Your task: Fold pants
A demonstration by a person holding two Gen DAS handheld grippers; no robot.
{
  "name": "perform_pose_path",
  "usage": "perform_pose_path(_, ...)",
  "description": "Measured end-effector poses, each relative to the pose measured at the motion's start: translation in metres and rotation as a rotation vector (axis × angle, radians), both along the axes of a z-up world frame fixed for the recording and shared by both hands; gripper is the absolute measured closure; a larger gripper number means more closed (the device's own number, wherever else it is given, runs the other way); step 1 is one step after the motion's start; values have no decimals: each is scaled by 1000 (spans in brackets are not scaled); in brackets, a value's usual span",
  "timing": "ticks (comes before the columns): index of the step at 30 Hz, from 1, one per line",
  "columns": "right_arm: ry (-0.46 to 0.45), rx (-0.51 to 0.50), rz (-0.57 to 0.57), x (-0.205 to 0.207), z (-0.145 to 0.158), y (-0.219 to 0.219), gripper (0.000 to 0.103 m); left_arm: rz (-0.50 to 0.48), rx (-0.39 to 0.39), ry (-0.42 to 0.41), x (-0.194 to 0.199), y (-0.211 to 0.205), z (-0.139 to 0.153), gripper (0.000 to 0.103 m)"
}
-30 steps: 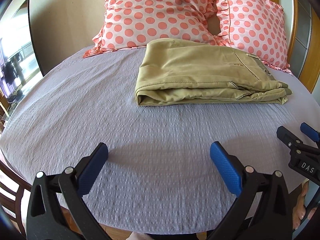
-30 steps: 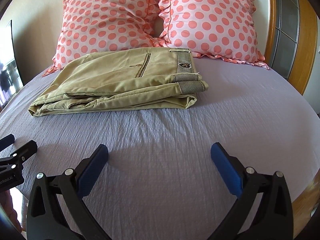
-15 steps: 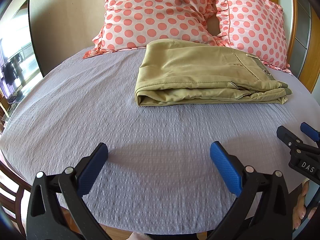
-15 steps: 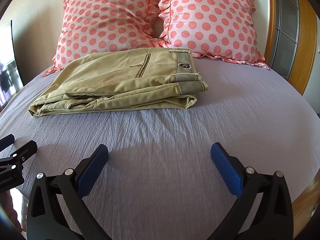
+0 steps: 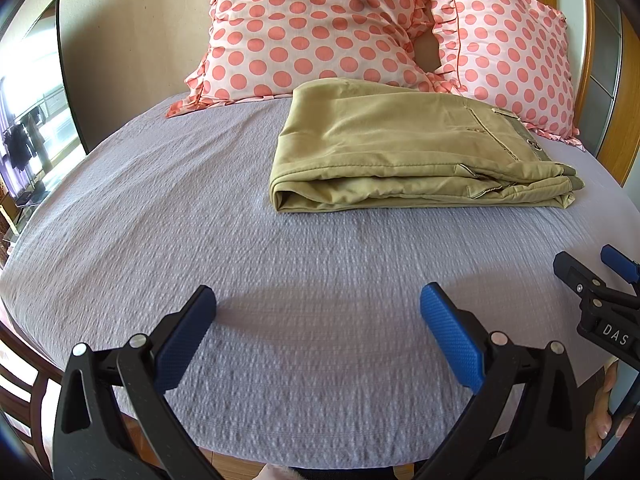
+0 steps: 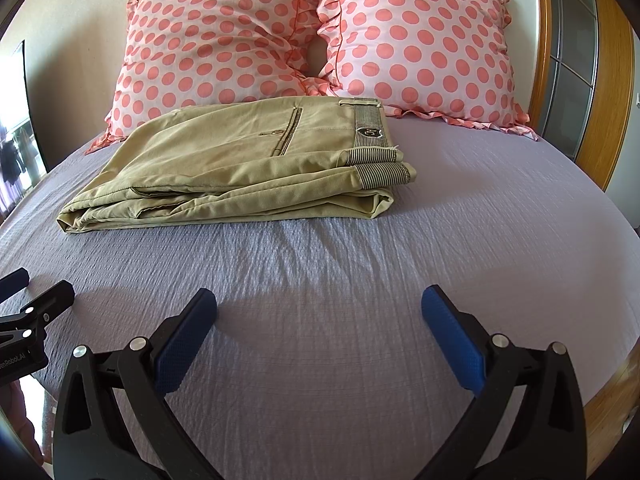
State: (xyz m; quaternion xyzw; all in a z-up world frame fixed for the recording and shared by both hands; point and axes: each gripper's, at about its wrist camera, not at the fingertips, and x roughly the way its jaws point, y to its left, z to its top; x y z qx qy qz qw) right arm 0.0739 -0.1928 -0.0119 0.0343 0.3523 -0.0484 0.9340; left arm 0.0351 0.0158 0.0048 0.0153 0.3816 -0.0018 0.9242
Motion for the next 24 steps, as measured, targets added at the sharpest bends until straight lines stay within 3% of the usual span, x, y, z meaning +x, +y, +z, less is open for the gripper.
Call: perform_pose_path(24, -3, -1, 0, 0, 0, 0, 1, 1, 1, -8, -1, -1, 0, 2)
